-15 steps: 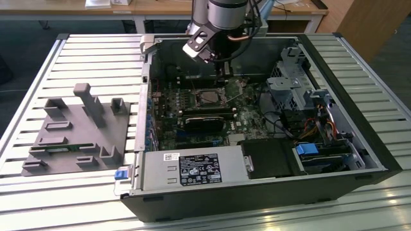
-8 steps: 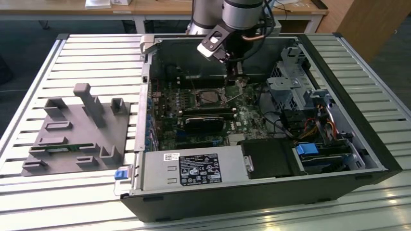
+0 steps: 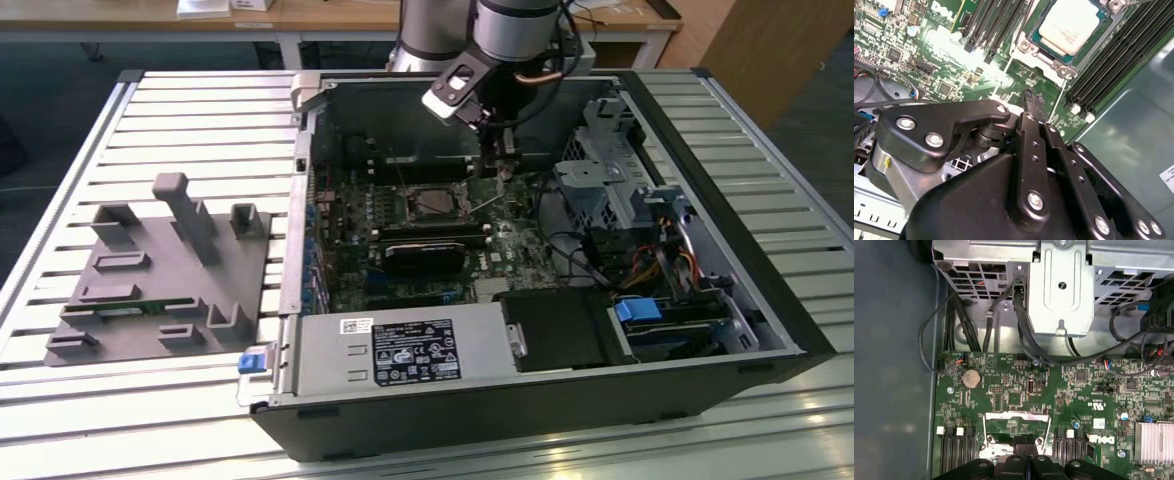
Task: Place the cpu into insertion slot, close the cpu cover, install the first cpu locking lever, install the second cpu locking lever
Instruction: 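Close the cpu cover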
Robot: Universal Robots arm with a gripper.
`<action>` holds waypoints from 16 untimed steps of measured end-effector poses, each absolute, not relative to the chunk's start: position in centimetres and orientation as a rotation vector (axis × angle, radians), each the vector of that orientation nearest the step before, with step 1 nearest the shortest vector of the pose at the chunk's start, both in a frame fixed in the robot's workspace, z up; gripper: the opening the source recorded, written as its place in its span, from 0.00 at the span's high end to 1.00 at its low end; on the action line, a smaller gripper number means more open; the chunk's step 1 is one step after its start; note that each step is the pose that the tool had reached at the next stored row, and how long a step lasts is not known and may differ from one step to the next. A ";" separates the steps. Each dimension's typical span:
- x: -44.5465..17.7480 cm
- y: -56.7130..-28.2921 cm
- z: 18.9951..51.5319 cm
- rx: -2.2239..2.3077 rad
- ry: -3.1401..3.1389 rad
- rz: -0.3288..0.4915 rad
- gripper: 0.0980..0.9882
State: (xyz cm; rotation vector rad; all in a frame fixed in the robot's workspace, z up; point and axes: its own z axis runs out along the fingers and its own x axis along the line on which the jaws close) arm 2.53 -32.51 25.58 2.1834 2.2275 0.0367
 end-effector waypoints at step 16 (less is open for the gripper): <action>3.4 -32.5 25.5 2.184 2.228 0.035 0.99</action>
